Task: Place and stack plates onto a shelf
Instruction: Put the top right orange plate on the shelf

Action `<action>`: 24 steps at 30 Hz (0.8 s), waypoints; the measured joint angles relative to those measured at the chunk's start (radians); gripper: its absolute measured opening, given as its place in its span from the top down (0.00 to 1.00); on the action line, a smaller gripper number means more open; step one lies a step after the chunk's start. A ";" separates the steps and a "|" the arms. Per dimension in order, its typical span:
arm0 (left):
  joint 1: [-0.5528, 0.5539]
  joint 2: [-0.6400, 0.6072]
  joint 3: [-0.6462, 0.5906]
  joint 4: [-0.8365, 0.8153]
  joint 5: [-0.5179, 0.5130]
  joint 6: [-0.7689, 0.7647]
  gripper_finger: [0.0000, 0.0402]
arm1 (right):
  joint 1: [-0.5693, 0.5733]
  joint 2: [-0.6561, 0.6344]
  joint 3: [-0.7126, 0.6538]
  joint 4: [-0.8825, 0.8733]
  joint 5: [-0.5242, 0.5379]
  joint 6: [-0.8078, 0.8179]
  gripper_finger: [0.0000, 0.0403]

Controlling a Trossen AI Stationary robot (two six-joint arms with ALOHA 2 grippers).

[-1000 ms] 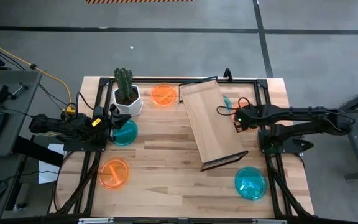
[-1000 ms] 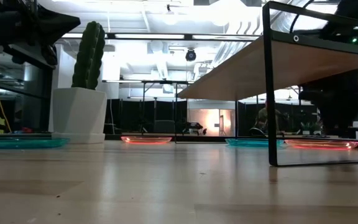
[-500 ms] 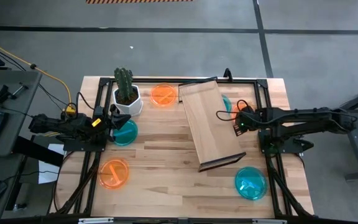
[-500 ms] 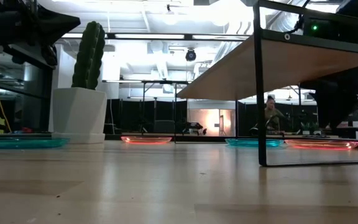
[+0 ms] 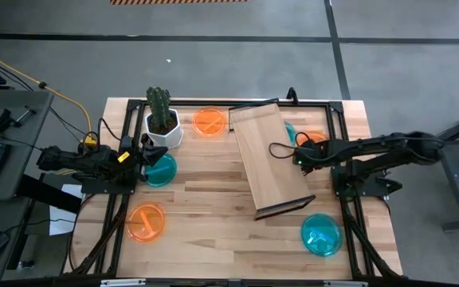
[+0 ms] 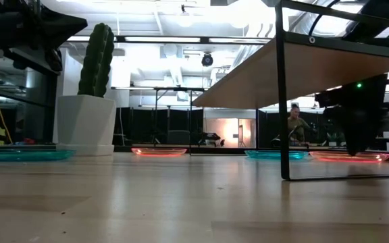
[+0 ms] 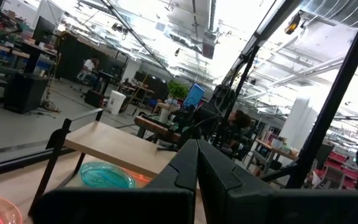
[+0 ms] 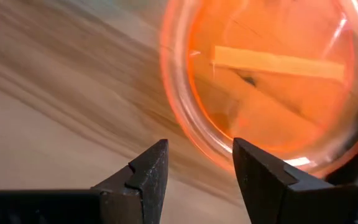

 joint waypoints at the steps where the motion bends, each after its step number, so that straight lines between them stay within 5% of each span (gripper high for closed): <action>1: 0.000 0.000 0.000 0.000 0.000 0.000 1.00 | 0.000 0.007 0.000 0.009 0.001 -0.015 0.60; 15: 0.000 0.000 0.000 0.000 0.000 0.001 1.00 | -0.001 0.085 0.003 0.024 0.069 -0.051 0.61; 24: 0.000 0.000 0.000 0.000 0.000 0.000 1.00 | -0.037 0.094 0.003 0.040 0.073 -0.052 0.75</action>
